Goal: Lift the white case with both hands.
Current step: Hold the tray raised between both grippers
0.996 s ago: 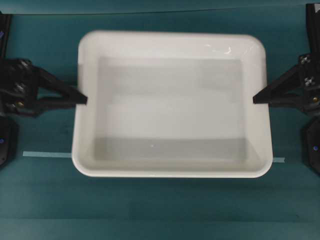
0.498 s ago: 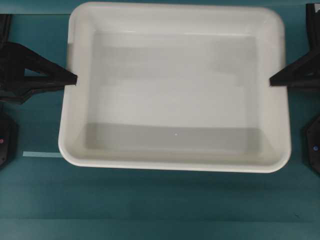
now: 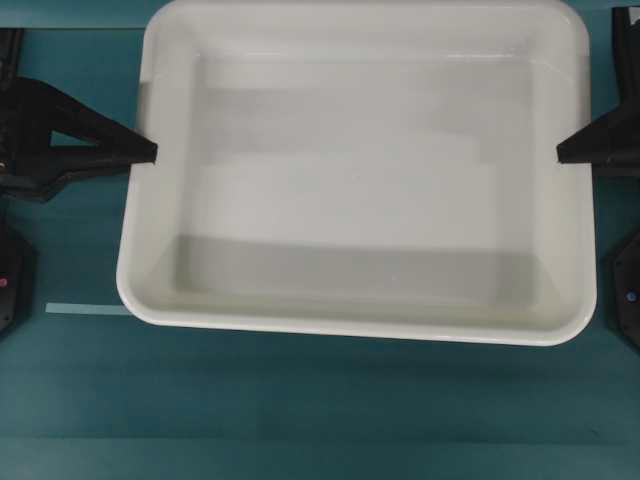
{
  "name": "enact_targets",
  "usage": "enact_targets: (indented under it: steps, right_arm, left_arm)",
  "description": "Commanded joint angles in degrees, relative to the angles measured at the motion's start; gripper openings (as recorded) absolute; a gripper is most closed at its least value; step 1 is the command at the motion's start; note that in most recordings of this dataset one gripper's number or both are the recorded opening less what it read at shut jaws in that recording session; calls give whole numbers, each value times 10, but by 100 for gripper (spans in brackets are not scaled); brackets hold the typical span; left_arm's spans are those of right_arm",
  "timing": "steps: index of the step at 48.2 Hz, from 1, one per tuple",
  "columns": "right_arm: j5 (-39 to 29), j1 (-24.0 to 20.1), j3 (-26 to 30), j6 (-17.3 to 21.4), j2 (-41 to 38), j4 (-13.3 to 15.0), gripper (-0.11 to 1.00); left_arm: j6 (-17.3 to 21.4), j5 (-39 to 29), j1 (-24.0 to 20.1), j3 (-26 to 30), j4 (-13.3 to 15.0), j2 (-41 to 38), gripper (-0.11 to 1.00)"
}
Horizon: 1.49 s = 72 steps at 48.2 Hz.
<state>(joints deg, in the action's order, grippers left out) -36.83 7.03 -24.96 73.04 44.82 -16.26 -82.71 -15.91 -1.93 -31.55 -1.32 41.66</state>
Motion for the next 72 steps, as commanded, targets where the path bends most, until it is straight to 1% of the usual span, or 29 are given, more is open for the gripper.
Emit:
enact_targets:
  steps: [1,21,28,32,41,52,61,72]
  right_arm:
    - [10,-2,6,0,-37,-3,10]
    - [-6,-1,-11,-3,-33,0,10]
    - [-6,-1,-24,-8,-36,6,10]
    - [-4,1,-41,-14,-40,6,10]
    - [11,-2,-100,-40,-54,6,10]
    - [58,-3,-172,-56,-72,6,10]
    - [83,-3,-210,-60,-85,6,10]
    - [111,-3,-258,-65,-111,5,10]
  left_arm:
    - [5,11,2,20,-2,-27,6]
    - [5,-9,4,17,-3,-26,6]
    - [4,-6,4,-11,-3,-27,6]
    - [4,-3,0,-26,-3,-29,6]
    - [4,8,-6,-72,-3,-35,6]
    - [-3,32,-5,-131,-3,-58,6]
    - [-18,57,-6,-179,-3,-83,6]
    - [-19,73,-8,-220,-3,-110,6]
